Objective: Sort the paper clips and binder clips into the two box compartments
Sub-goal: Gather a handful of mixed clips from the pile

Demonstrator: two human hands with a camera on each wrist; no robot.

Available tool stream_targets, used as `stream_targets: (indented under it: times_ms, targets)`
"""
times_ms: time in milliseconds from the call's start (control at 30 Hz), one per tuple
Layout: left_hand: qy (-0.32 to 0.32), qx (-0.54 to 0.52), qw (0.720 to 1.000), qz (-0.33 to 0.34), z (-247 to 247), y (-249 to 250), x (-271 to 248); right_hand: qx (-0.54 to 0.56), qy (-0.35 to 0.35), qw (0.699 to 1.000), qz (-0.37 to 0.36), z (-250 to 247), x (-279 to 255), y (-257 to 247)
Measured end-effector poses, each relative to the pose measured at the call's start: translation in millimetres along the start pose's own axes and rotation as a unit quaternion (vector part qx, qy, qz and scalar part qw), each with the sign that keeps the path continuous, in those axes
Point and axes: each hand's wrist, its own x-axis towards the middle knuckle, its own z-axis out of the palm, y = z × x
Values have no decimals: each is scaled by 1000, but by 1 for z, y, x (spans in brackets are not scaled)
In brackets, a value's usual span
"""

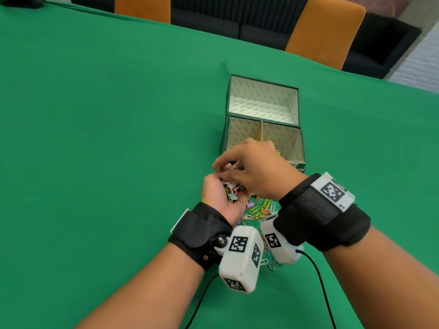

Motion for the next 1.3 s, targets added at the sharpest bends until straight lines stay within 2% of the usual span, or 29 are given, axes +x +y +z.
stream_targets:
  times_ms: [100,200,333,400,500,567,767,933,1133,1300]
  targets:
    - [-32,13,999,2,2,1,-3,63,48,997,13,-9,-3,5]
    - [-34,2,999,5,3,3,-2,144,95,984,32,-17,-11,13]
    - [-28,1,1000,4,3,1,0,159,122,979,37,-15,-16,15]
    - [-31,14,999,8,2,0,-1,114,110,987,36,-11,-13,13]
    - [-19,24,999,11,0,-1,-2,29,44,998,28,1,-7,10]
    - [-8,17,1000,9,0,-2,-2,6,28,999,31,9,-4,8]
    - [-4,17,1000,10,-1,-1,2,116,63,990,48,7,-8,11]
    - [-12,12,1000,12,-2,-4,3,68,35,997,31,12,-6,5]
    - [-34,27,999,11,-1,0,2,189,75,977,58,-9,-14,9]
    - [-56,1,998,0,1,1,0,306,124,941,79,-22,-28,14]
